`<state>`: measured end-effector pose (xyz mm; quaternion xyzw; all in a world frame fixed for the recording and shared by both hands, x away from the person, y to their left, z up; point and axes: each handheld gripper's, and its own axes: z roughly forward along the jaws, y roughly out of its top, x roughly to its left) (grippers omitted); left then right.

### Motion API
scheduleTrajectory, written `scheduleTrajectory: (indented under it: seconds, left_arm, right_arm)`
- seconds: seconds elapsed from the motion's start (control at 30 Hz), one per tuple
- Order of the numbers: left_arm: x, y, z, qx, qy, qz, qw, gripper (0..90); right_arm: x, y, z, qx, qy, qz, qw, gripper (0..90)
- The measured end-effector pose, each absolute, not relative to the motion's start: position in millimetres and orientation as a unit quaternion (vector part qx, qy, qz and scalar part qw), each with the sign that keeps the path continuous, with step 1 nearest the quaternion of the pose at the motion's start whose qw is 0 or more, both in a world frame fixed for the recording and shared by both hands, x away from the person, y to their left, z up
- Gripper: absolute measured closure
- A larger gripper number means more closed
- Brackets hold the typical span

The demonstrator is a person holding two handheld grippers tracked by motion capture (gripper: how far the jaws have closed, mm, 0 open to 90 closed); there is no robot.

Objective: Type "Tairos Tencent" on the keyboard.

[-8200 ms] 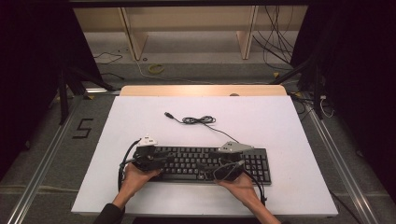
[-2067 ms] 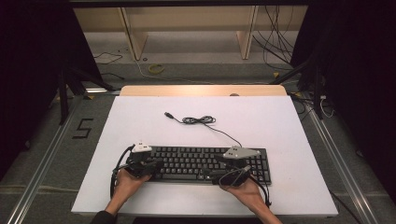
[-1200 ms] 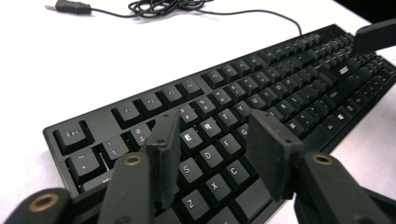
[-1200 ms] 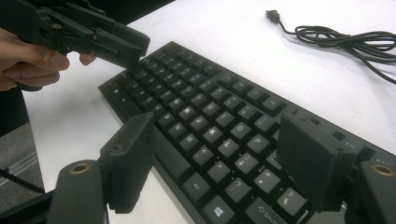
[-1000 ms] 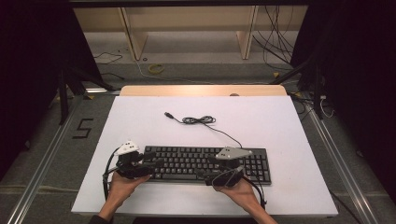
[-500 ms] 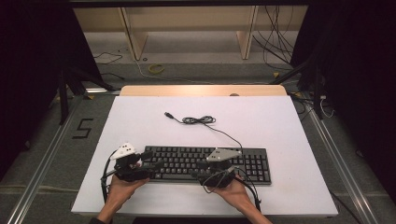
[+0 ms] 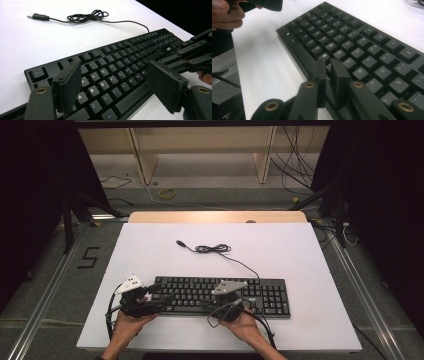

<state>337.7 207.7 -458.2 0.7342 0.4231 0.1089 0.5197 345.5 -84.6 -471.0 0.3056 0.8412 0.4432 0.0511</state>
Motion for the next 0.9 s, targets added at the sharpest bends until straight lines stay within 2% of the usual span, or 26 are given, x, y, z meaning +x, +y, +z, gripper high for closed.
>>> scheduleTrajectory:
  seconds: [0.23, 0.9]
  left_arm:
    - [335, 209, -459, 0.734, 0.424, 0.108, 0.52, 27.3]
    - [332, 211, -461, 0.737, 0.424, 0.11, 0.515, 27.2]
  right_arm:
    - [348, -77, -476, 0.304, 0.848, 0.431, 0.052, 89.9]
    - [349, -68, -483, 0.301, 0.857, 0.414, 0.054, 90.0]
